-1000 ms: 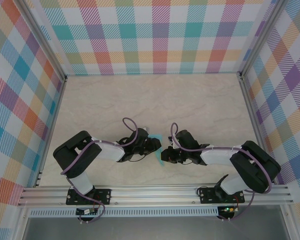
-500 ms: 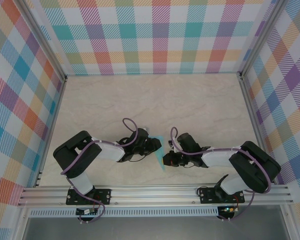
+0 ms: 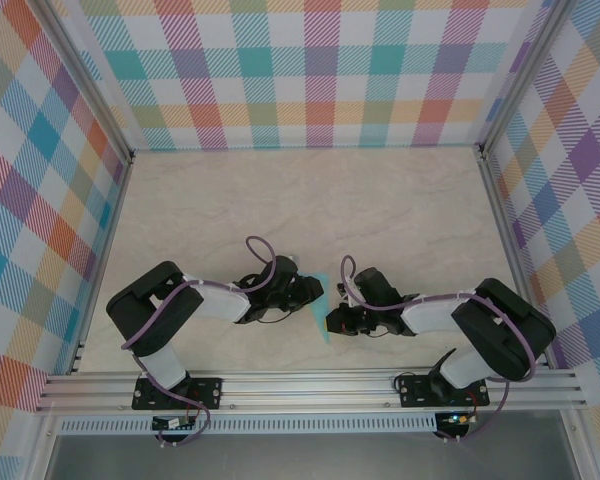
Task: Fold a paper plane with a square sheet of paper (pick it up from the middle)
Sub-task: Fold the wing for the fifth time at the center of the table.
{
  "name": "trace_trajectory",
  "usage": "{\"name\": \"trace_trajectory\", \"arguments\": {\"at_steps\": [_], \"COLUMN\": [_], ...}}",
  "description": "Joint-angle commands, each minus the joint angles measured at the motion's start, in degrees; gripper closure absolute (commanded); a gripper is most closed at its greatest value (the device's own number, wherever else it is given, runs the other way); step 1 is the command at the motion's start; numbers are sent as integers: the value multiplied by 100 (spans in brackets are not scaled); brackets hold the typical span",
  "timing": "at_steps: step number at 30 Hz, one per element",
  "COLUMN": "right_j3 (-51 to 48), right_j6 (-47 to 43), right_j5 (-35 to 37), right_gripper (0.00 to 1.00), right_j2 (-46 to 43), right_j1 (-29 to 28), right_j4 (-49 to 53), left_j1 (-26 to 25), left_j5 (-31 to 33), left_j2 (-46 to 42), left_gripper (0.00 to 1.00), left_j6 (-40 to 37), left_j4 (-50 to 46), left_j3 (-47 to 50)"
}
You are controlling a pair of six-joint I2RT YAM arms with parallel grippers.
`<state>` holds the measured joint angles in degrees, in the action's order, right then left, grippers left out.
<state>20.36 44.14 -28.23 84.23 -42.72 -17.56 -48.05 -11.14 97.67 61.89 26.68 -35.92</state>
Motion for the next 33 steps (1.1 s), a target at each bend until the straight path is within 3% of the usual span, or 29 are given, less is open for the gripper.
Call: {"name": "trace_trajectory", "arguments": {"at_steps": [1, 5, 11, 14, 23, 33], "right_j3": [-153, -146, 31, 88, 436, 424], "right_j6": [24, 89, 16, 35, 419, 278], "right_j5": [-99, 102, 554, 304, -451, -145], "right_gripper": [93, 90, 83, 82, 87, 89], "right_j2": [212, -126, -1470, -1742, -770, -109], "right_j1": [-57, -61, -61, -61, -85, -97], "right_j4": [503, 730, 1420, 1265, 370, 587], "left_j1": [-49, -47, -47, -52, -50, -47], "left_j5": [7, -19, -24, -34, -46, -93], "left_j2": [50, 77, 79, 94, 129, 123], "left_gripper": [67, 67, 68, 68, 68, 68], "left_j6": [-31, -36, -67, -72, -64, -99], "left_j4": [-320, -379, -462, -479, -465, -513], "left_j3": [-132, -170, -195, -215, -248, -296]}}
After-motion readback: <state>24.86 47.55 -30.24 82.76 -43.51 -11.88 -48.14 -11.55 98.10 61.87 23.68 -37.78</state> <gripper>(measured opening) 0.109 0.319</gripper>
